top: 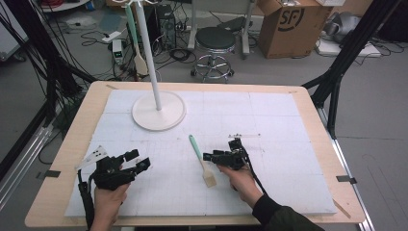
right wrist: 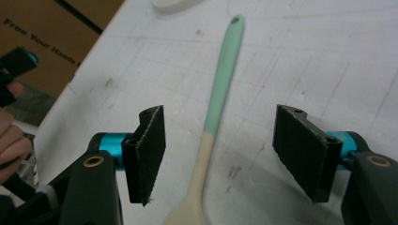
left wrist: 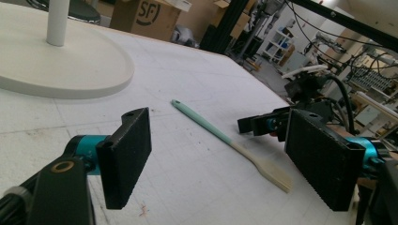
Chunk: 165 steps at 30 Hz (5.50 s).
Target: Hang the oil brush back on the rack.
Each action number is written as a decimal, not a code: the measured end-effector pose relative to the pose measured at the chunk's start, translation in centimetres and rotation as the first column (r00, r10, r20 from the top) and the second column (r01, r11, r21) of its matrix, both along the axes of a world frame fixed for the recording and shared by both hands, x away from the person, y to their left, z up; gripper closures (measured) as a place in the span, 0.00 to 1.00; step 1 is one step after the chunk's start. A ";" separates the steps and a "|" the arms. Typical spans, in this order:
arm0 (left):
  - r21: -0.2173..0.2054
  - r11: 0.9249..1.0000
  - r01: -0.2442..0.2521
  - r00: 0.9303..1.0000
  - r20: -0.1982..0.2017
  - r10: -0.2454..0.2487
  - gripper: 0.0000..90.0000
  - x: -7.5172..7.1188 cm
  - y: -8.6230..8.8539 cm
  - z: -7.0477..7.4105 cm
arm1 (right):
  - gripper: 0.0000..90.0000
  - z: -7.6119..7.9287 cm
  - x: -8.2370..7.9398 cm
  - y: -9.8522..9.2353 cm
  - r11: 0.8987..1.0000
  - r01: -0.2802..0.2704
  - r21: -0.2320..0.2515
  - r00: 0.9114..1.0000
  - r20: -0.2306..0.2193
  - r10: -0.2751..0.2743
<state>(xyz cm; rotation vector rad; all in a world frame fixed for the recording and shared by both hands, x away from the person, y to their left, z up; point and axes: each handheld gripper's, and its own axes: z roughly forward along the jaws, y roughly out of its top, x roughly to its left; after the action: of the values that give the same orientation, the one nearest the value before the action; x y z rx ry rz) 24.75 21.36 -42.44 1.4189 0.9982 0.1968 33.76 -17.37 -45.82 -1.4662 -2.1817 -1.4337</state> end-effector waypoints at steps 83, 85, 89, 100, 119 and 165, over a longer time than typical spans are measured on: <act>-0.026 0.999 0.022 1.000 0.000 -0.022 0.25 0.4 -1.2 0.1 | 0.93 3.5 1.0 1.2 0.997 -0.050 0.051 0.985 0.166 0.041; -0.024 0.999 0.022 1.000 -0.002 -0.022 0.25 0.4 -1.2 0.0 | 0.93 3.9 1.2 1.3 0.995 -0.064 0.078 0.984 0.173 0.049; -0.019 0.999 0.027 1.000 -0.001 -0.027 0.25 0.4 -1.3 0.0 | 0.93 4.8 1.5 1.4 0.991 -0.063 0.117 0.981 0.191 0.040; -0.027 0.999 0.022 1.000 0.005 -0.022 0.25 0.4 -1.2 -0.1 | 0.93 8.1 2.4 2.0 0.972 -0.087 0.218 0.964 0.264 0.027; -0.003 0.999 0.032 0.999 0.027 -0.032 0.24 0.2 -1.6 -0.2 | 0.93 15.3 5.3 5.0 0.914 -0.161 0.373 0.915 0.404 -0.004; -0.011 0.999 0.039 0.999 0.024 -0.039 0.25 0.2 -1.8 -0.3 | 0.95 25.2 10.3 10.6 0.882 -0.181 0.436 0.866 0.496 -0.067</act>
<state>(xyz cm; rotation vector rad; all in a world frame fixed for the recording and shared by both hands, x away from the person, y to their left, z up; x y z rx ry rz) 24.98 19.52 -42.73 1.4218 0.9505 0.1788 44.04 -6.78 -20.58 -0.9150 -1.8620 -2.3198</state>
